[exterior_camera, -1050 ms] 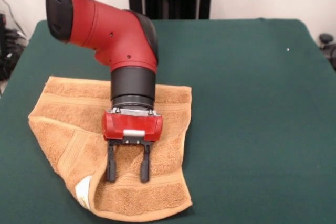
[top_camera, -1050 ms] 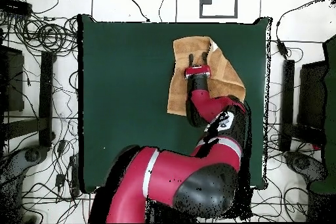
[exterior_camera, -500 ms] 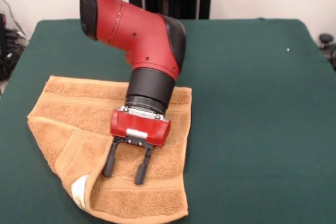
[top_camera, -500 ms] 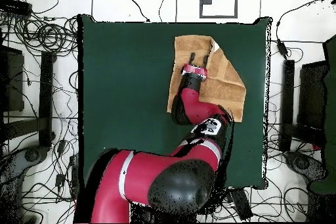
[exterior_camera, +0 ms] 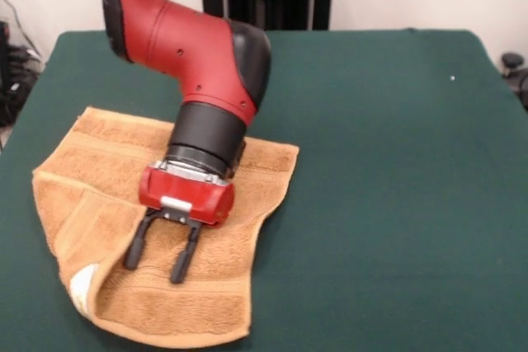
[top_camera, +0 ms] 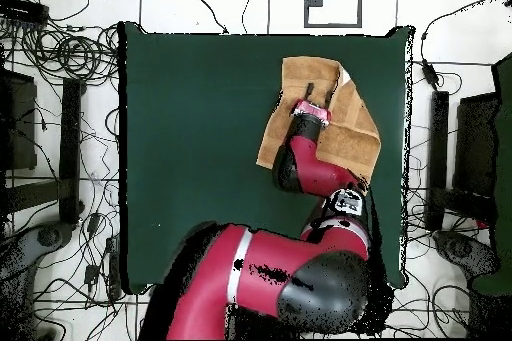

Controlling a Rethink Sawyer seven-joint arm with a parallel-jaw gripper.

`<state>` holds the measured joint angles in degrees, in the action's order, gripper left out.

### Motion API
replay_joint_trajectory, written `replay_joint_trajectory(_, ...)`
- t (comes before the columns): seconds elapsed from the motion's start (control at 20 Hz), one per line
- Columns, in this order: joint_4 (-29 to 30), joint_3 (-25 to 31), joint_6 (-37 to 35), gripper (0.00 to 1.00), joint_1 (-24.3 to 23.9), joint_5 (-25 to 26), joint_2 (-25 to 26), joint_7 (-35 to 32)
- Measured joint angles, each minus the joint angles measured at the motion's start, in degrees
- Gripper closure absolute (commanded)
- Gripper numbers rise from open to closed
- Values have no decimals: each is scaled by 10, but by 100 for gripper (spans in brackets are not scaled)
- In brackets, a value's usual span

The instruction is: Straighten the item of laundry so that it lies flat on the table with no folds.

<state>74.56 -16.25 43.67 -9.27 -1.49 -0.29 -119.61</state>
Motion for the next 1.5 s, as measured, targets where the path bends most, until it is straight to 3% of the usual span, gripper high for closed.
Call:
replay_joint_trajectory(0.45, 6, 38, 17, 0, -40, 31, -10, 0)
replay_joint_trajectory(0.85, 5, 140, -6, 0, -134, 173, -41, 0)
replay_joint_trajectory(1.0, 5, 144, -3, 0, -139, 182, -42, 0)
replay_joint_trajectory(1.1, 7, 124, 16, 0, -122, 140, -35, 0)
replay_joint_trajectory(1.15, 13, 102, 44, 0, -100, 85, -27, 0)
replay_joint_trajectory(1.4, 40, 47, 168, 0, -20, -79, -1, 0)
replay_joint_trajectory(1.5, 49, 30, 216, 0, 10, -119, 9, 0)
